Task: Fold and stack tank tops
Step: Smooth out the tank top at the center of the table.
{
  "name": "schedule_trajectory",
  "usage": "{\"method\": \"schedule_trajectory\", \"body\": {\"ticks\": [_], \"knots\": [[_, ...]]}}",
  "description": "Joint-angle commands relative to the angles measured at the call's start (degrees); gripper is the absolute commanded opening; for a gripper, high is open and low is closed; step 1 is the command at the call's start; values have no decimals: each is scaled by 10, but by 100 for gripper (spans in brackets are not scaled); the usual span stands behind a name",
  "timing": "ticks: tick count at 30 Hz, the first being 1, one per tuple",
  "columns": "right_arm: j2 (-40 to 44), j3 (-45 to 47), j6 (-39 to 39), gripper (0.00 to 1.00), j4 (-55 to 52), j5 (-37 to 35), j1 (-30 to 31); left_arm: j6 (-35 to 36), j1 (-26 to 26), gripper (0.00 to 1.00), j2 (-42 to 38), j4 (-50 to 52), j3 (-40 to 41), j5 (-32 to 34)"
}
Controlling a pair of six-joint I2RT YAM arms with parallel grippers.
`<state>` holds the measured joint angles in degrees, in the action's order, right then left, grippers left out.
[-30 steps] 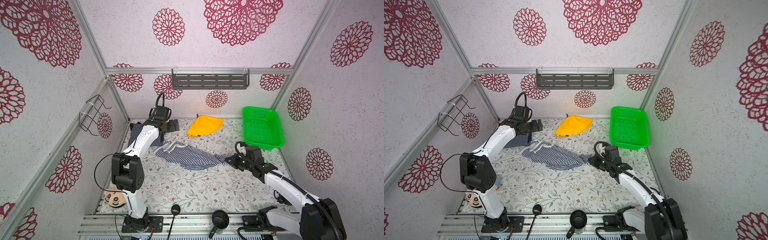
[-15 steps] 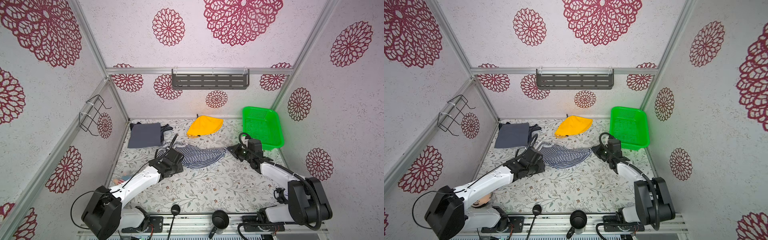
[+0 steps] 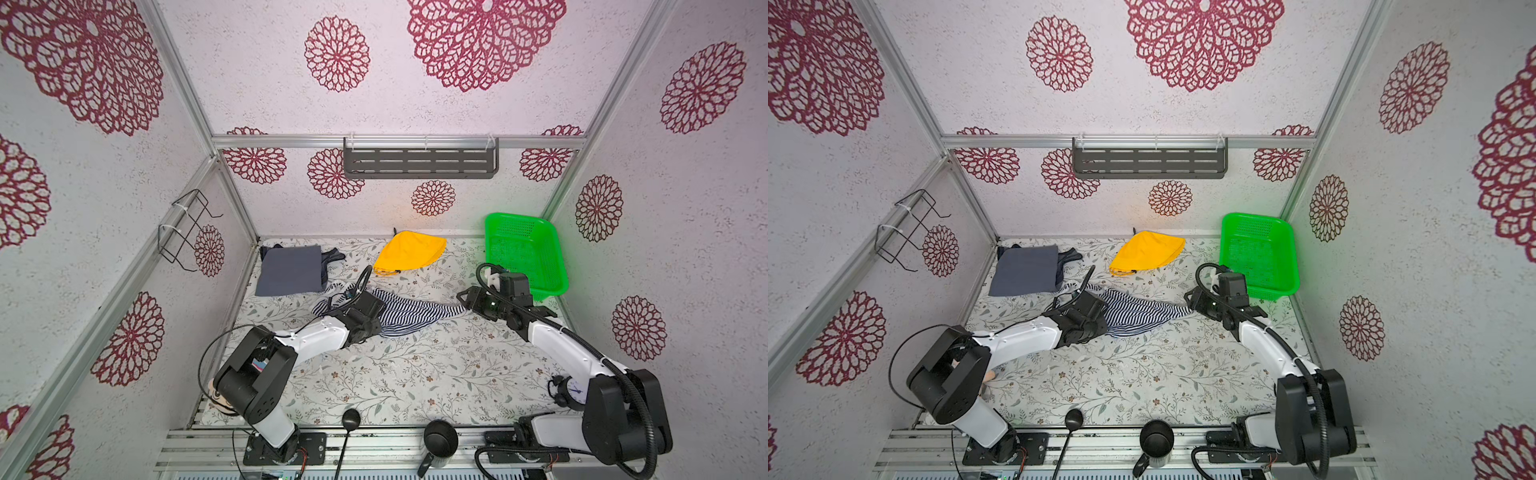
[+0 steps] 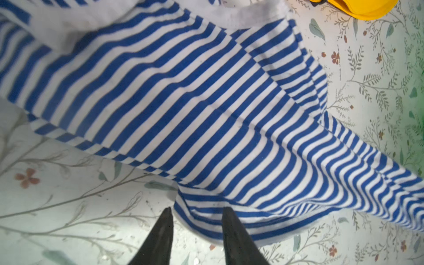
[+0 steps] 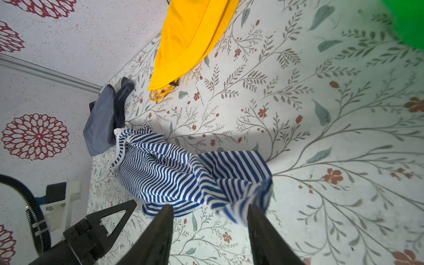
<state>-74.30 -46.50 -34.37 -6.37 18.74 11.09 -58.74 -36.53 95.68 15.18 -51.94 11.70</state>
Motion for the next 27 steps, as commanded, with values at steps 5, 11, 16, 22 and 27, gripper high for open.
{"method": "schedule_trajectory", "body": {"ticks": [5, 11, 16, 22, 27], "knots": [[48, 5, 43, 55, -46, -14, -17, -16, 7, 34, 20, -21, -7, -10], [50, 11, 44, 54, -46, -6, -25, -16, 6, 42, 18, -15, 8, -4], [48, 14, 46, 54, -44, -2, -26, -24, 5, 39, 14, -25, 24, -8], [47, 16, 47, 54, -43, 2, -27, -23, 4, 34, 9, -22, 29, -2], [46, 15, 48, 54, -44, 2, -28, -16, 6, 33, 27, -23, 13, -5]]}}
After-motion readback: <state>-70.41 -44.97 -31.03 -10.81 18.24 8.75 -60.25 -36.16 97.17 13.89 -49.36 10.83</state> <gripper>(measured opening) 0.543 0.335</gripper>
